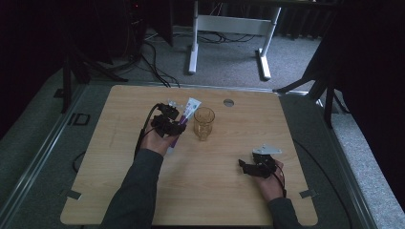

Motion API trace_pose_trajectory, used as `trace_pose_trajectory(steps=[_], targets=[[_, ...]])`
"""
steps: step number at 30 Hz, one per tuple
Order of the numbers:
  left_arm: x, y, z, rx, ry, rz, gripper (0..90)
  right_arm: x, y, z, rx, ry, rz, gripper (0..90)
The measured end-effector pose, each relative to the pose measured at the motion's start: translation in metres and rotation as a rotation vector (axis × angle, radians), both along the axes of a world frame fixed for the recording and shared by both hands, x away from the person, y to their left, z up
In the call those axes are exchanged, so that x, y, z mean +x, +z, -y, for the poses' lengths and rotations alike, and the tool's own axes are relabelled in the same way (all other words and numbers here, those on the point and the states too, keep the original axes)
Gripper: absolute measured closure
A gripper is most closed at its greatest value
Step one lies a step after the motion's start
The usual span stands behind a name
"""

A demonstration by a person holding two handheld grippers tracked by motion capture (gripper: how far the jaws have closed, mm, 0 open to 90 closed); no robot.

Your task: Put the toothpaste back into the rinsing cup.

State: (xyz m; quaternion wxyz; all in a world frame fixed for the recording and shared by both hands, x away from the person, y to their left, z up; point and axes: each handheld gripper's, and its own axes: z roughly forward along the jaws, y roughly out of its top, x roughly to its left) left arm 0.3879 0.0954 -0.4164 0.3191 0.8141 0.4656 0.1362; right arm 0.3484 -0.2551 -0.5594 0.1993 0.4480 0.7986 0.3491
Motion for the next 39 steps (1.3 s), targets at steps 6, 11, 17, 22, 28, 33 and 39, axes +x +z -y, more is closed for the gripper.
trace_pose_trajectory(steps=[6,11,17,22,28,33,39], targets=[[0.002,0.002,0.001,-0.009,-0.007,0.008,73.1,0.0,0.0,0.0,0.0,0.0,0.0,28.3],[0.003,0.003,0.001,-0.026,-0.002,0.016,73.1,0.0,0.0,0.0,0.0,0.0,0.0,28.3],[0.005,0.003,0.0,-0.038,0.001,0.027,73.1,0.0,0.0,0.0,-0.001,0.001,0.0,28.3],[0.005,0.004,-0.001,-0.047,0.008,0.036,73.1,0.0,0.0,0.0,0.0,0.002,0.0,28.3],[0.007,0.003,-0.001,-0.056,0.0,0.054,73.0,0.0,0.0,0.0,0.0,0.003,0.0,28.3],[0.009,0.001,0.0,-0.064,0.003,0.06,73.0,0.0,0.0,0.0,0.001,0.003,-0.001,28.3],[0.013,-0.002,0.0,-0.084,0.006,0.071,73.0,0.0,0.0,0.0,0.0,0.004,-0.001,28.3]])
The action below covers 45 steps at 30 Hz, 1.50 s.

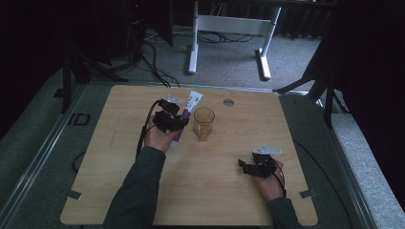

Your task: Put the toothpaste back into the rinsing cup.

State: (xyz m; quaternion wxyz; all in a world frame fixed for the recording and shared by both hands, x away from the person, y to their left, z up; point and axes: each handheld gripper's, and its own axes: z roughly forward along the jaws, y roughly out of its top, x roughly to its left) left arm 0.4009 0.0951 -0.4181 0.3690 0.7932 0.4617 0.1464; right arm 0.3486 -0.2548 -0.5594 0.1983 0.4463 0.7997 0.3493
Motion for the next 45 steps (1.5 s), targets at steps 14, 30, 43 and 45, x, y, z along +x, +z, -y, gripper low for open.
trace_pose_trajectory(steps=[14,30,43,45], targets=[[0.004,-0.002,-0.001,-0.02,0.028,0.026,73.0,0.0,0.0,0.0,0.001,-0.001,0.0,28.3],[0.009,-0.002,-0.005,-0.057,0.06,0.053,73.0,0.0,0.0,0.0,0.001,-0.001,0.0,28.3],[0.012,-0.001,-0.004,-0.08,0.064,0.082,73.0,0.0,0.0,0.0,0.001,-0.002,0.0,28.3],[0.013,0.001,-0.003,-0.083,0.062,0.09,73.0,0.0,0.0,0.0,0.001,-0.001,0.0,28.3]])
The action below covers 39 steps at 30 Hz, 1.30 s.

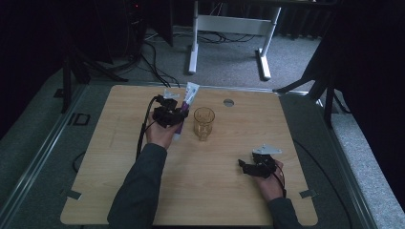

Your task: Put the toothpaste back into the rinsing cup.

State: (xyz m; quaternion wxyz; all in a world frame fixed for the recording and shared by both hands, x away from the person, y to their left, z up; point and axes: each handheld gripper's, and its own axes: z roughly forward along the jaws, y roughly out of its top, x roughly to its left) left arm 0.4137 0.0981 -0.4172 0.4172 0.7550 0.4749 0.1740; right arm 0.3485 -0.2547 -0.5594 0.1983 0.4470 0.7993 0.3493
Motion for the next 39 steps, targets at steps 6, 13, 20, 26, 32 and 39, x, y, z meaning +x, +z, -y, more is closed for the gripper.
trace_pose_trajectory(steps=[6,13,20,26,32,39], targets=[[0.001,0.003,0.004,-0.006,-0.014,0.016,73.0,0.0,0.0,0.0,0.001,0.0,0.0,28.3],[0.003,0.005,0.007,-0.017,-0.021,0.03,72.9,0.0,0.0,0.0,0.001,-0.001,-0.001,28.3],[0.003,0.005,0.006,-0.027,-0.015,0.042,72.9,0.0,0.0,0.0,0.001,-0.001,-0.001,28.3],[0.005,0.004,0.007,-0.04,-0.008,0.051,72.9,0.0,0.0,0.0,0.001,0.0,0.0,28.3],[0.008,0.002,0.01,-0.053,0.0,0.052,72.9,0.0,0.0,0.0,0.002,0.0,-0.001,28.3],[0.01,0.001,0.012,-0.053,0.008,0.055,72.8,0.0,0.0,0.0,0.001,0.001,0.0,28.3]])
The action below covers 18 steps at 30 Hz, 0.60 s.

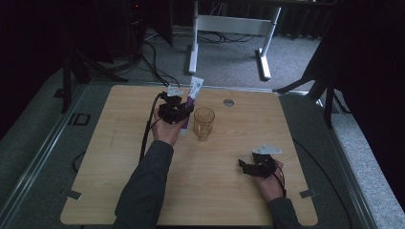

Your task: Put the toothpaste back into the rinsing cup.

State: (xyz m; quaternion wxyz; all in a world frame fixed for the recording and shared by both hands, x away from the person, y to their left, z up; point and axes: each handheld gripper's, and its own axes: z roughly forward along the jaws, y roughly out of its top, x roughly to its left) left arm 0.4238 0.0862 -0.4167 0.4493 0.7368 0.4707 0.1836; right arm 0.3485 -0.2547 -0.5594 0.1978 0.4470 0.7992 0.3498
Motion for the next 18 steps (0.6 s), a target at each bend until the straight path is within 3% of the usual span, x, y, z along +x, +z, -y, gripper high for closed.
trace_pose_trajectory(steps=[18], targets=[[0.005,0.006,0.011,-0.019,0.001,0.027,72.8,0.0,0.0,0.0,0.0,0.0,0.0,28.2]])
